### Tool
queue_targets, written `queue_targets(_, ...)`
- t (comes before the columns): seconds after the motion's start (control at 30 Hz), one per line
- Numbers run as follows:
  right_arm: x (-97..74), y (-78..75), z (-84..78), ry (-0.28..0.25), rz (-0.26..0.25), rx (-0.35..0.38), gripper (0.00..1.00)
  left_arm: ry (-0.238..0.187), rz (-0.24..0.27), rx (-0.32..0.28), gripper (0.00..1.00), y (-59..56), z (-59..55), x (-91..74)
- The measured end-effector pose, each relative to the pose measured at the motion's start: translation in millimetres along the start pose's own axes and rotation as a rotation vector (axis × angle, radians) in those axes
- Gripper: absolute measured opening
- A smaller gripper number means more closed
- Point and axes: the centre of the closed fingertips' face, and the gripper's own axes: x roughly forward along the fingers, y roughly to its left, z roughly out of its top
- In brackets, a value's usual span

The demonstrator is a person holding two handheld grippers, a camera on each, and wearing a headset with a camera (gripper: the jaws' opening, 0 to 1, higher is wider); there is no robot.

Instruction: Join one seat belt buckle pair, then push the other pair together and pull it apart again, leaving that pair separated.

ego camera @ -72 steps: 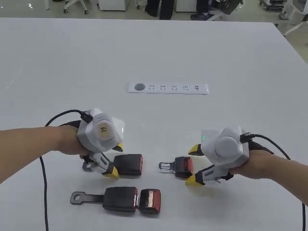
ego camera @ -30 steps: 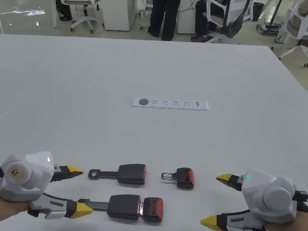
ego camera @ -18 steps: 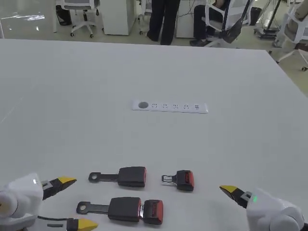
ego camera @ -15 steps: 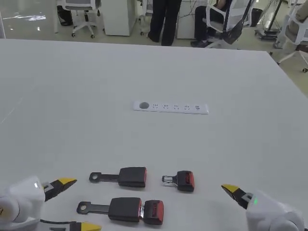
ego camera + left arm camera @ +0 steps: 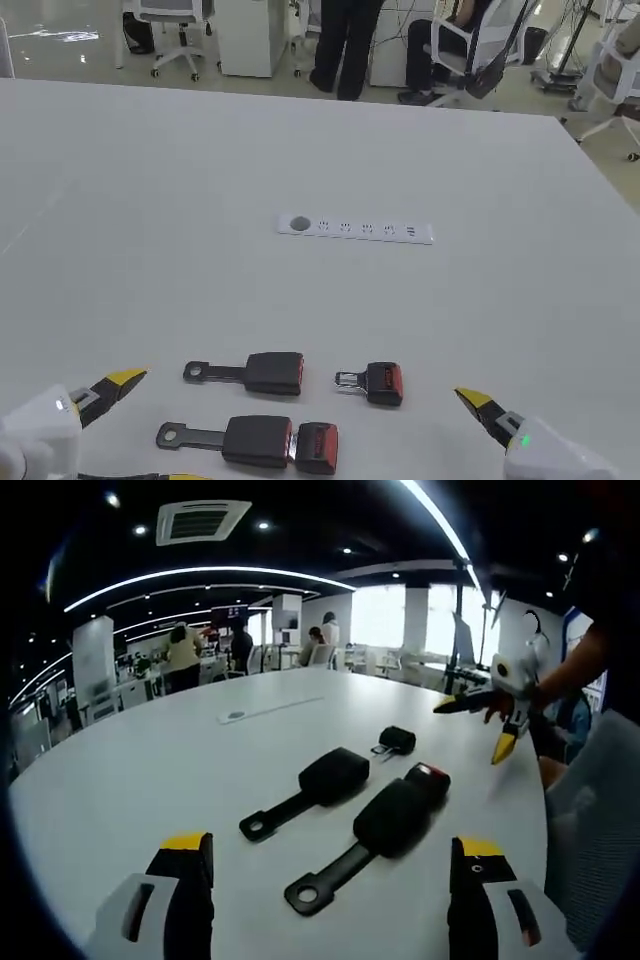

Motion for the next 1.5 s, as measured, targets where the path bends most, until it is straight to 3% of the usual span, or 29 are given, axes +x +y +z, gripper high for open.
queue_targets(0.13,-0.3,1.5,-4.2,0.005,0.007,0.001,1.0,-0.023,0.0,-0.008,1.0,-5.0,6.6,0.4)
queue_targets(0.43,-1.1,3.2,-0.6,-0.002,-0.002,0.006,1.0,-0.017,-0.011,-0.019,1.0,-13.2,9.1,2.9)
queue_targets(0.8,0.4,4.0,-1.8,0.001,0.007,0.003,1.0,-0.016,-0.014,-0.009,1.0,-6.7,8.2,0.4)
queue_targets(0.97,0.9,3.2,-3.7,0.007,0.012,0.0,1.0,-0.001,-0.019,-0.006,1.0,-6.8,6.2,-1.7)
queue_targets(1.5,-0.2,6.2,-2.6,0.006,0.018,-0.003,1.0,-0.006,-0.02,0.004,1.0,-6.8,11.8,-3.7)
